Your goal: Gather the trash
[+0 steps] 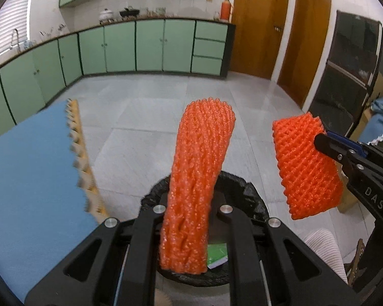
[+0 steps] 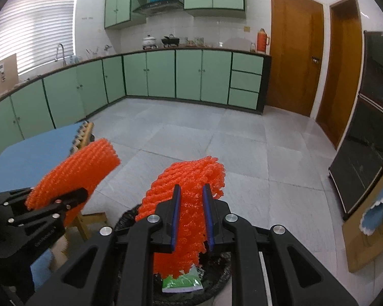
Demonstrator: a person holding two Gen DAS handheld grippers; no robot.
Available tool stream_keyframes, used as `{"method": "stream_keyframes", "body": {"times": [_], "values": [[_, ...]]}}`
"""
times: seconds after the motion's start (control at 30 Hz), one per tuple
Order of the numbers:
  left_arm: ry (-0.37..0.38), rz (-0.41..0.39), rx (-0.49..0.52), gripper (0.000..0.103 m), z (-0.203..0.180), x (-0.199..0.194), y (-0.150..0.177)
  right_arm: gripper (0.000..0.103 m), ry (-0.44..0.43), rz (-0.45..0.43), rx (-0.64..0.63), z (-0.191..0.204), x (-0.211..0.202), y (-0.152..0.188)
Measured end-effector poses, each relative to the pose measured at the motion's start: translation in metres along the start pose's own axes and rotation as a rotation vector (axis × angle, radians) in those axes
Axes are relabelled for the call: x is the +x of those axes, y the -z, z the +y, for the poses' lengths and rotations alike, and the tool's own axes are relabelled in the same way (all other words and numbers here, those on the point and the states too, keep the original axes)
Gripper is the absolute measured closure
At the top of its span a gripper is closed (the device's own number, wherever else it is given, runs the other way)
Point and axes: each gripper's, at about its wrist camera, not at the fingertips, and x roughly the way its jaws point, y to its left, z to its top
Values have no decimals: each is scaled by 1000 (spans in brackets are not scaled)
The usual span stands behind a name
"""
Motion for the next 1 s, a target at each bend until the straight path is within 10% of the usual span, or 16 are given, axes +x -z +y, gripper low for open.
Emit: {"method": "stream_keyframes", "body": {"times": [0.2, 0.33, 1.0], "values": [[40, 65, 7, 89, -10, 33, 4, 84, 2, 52, 13, -16, 25, 15], [52, 71, 3, 59, -12, 40, 3, 80, 7, 77, 16, -23, 39, 23], [5, -8, -42, 46, 15, -4, -13, 23, -11, 44, 49, -32, 17, 11]]}}
